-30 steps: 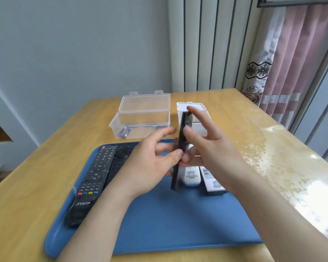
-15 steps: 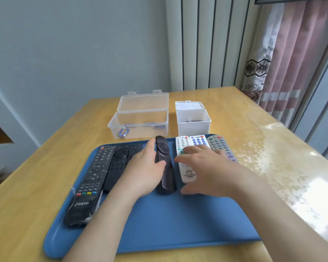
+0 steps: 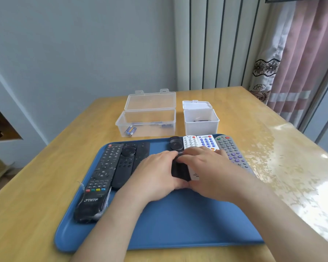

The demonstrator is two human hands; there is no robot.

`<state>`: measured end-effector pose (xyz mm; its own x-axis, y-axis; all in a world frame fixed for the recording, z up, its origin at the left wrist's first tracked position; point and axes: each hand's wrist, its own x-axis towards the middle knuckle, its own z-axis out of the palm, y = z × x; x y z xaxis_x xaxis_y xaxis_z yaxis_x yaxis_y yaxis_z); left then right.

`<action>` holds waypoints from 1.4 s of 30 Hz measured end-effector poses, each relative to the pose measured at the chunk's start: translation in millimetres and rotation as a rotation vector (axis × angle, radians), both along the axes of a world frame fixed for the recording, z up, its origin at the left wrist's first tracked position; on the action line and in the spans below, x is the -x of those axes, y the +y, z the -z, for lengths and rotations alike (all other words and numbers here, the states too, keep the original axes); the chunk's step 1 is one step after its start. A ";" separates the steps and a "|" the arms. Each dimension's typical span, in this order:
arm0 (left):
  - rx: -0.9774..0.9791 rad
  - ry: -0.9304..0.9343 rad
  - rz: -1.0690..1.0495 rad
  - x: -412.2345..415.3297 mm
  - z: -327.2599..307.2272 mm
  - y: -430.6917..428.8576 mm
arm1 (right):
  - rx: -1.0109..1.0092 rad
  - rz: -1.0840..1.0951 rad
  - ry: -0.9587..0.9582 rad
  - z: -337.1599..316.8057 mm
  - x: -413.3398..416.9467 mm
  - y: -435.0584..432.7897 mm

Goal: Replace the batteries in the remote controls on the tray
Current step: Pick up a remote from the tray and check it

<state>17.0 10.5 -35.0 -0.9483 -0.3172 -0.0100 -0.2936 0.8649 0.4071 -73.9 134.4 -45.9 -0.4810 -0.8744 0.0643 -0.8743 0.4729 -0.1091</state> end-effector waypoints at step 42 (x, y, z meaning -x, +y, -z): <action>-1.107 0.743 -0.263 3.1 -10.1 6.2 | 0.990 0.069 -1.438 -11.2 -23.9 -12.6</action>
